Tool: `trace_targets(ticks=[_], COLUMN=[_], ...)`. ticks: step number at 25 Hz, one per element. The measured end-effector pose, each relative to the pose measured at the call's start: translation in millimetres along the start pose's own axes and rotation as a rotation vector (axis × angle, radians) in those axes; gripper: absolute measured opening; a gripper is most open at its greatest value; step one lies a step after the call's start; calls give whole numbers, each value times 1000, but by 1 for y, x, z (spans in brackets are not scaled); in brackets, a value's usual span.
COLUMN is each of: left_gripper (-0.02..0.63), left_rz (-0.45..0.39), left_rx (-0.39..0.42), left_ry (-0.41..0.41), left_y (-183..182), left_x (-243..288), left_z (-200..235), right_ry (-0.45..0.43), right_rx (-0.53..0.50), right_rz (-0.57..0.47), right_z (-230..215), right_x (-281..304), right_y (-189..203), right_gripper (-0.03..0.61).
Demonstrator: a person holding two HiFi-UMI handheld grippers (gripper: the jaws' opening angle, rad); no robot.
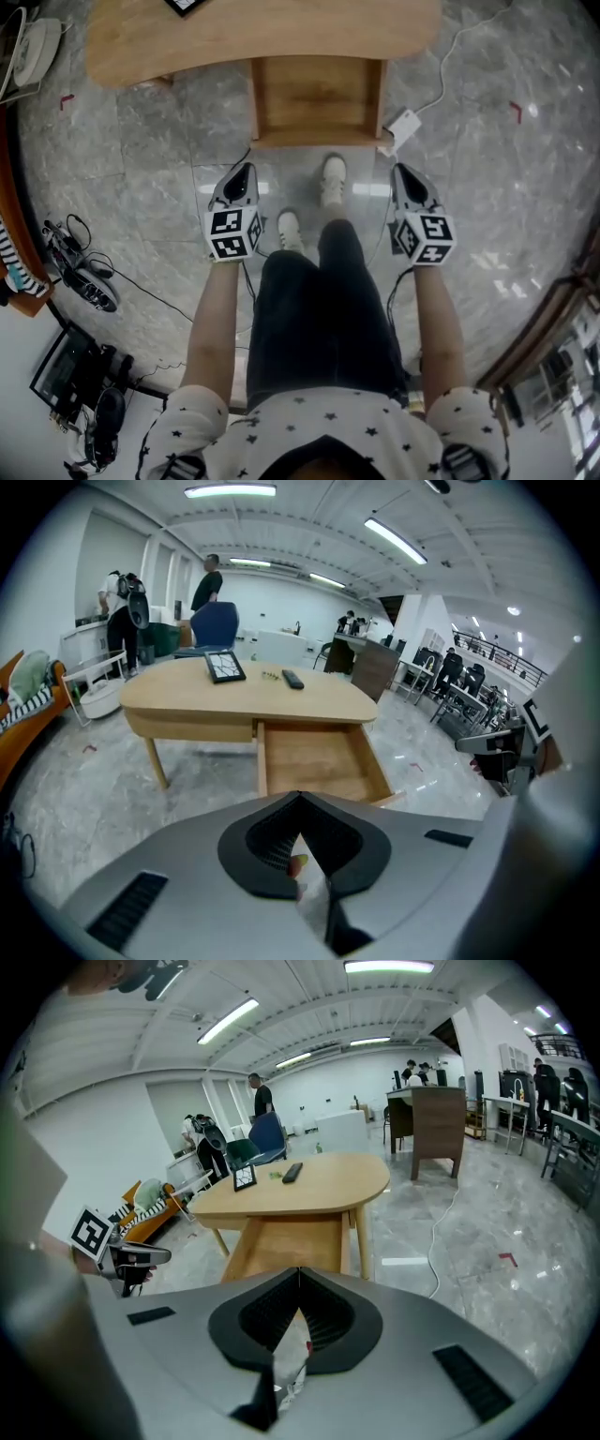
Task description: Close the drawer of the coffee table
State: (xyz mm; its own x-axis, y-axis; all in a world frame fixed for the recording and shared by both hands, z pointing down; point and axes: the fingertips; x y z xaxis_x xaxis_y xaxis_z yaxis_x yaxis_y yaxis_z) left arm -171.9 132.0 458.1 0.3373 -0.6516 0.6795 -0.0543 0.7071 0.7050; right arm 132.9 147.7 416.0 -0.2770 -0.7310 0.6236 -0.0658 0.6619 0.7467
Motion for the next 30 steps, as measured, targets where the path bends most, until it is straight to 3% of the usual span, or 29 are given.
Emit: trace_targets(ticks=[9,23,30], left_gripper=[2,2,17], left_rz=[76,148,192], left_rx=[15,50,94], left_ry=[-25,-49,-51], left_y=[51,91,103], left_x=[47,91,98], left_z=[15,30,33], right_ry=[15,15,14], right_rx=[0,-16,-80], right_rz=[81,165,220], right_z=[-36,-70,-78], right_x=[45,84,92], right_y=[54,108,121], right_gripper=[9,9,11])
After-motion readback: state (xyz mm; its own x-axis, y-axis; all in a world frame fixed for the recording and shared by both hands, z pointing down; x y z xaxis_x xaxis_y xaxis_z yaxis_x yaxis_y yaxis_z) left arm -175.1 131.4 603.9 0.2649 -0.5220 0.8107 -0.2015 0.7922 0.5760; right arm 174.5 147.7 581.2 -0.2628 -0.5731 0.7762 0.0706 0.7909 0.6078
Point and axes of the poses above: the fingertips, and each gripper's own axes: x forward along the fingers, z to its left, y out of its underside, and after that the axes turned 8 degrees about -z, right-handed
